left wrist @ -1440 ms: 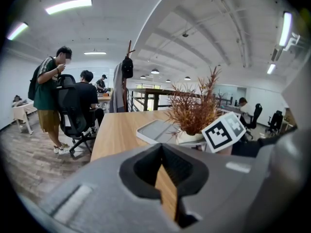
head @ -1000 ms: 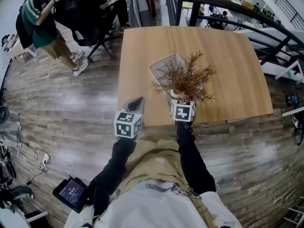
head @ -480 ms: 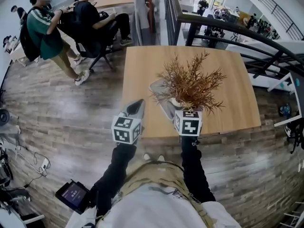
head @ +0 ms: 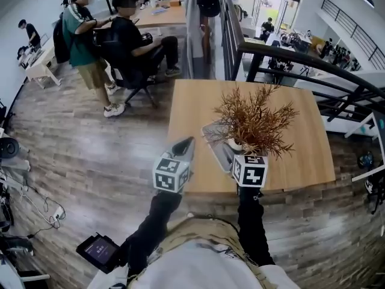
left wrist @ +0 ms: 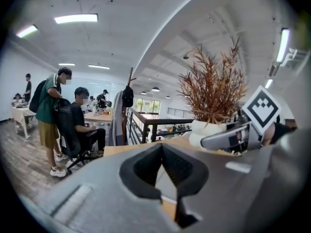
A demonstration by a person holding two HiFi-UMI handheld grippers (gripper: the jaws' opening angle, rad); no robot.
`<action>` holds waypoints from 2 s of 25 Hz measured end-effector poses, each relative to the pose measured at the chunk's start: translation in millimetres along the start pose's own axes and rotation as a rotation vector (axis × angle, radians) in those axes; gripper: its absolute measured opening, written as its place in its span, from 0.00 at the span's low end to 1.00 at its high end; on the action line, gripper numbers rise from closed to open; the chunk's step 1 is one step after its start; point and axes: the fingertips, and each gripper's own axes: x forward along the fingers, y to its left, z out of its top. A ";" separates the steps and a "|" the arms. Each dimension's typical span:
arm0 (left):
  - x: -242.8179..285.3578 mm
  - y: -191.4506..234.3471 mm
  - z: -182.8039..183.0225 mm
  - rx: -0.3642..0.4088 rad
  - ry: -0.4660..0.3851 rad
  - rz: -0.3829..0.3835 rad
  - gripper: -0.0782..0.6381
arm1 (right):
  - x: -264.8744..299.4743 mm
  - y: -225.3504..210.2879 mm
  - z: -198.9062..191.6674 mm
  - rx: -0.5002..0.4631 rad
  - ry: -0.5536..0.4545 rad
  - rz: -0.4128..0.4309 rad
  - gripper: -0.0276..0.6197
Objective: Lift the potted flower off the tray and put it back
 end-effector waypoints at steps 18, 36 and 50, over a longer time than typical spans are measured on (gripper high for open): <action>-1.9 5.7 17.9 0.040 -0.026 0.018 0.11 | -3.5 4.3 11.2 -0.016 -0.028 -0.002 0.79; 3.0 2.6 11.9 0.004 -0.036 0.017 0.11 | 1.8 2.7 4.6 -0.024 -0.029 0.015 0.79; 6.2 -0.4 -7.4 0.002 0.010 0.006 0.11 | 13.8 -2.1 -22.3 -0.006 0.008 0.019 0.79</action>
